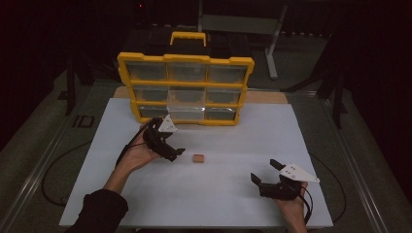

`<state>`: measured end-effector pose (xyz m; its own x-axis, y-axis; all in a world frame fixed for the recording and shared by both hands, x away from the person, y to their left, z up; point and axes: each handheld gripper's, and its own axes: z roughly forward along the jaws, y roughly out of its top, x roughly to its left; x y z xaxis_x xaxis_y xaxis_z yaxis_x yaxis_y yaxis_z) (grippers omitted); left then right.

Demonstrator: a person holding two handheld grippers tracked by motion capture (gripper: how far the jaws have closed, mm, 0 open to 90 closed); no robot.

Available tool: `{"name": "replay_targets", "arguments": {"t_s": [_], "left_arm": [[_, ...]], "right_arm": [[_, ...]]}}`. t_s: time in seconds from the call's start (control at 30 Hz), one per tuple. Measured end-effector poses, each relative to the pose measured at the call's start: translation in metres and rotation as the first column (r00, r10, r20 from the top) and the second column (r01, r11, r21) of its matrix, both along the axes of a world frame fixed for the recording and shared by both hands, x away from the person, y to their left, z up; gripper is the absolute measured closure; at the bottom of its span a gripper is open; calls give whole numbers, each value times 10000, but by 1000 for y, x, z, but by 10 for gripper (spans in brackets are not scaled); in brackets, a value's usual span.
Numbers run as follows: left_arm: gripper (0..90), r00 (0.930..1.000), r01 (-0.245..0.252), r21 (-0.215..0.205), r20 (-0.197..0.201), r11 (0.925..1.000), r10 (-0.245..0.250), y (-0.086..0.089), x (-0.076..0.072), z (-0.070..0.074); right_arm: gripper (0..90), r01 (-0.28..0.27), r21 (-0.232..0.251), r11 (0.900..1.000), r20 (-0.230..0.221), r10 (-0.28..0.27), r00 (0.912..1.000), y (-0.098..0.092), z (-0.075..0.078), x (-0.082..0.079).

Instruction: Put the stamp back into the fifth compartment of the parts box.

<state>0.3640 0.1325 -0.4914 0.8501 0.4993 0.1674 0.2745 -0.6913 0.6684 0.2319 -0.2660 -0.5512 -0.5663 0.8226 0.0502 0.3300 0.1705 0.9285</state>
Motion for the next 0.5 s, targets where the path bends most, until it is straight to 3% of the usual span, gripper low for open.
{"name": "replay_targets", "arguments": {"t_s": [0.5], "left_arm": [[1, 9988, 346, 534, -360, 9980, -327, -20, 5, -14]], "right_arm": [[76, -9, -6, 10000, 6, 9, 10000, 0, 0, 0]]}}
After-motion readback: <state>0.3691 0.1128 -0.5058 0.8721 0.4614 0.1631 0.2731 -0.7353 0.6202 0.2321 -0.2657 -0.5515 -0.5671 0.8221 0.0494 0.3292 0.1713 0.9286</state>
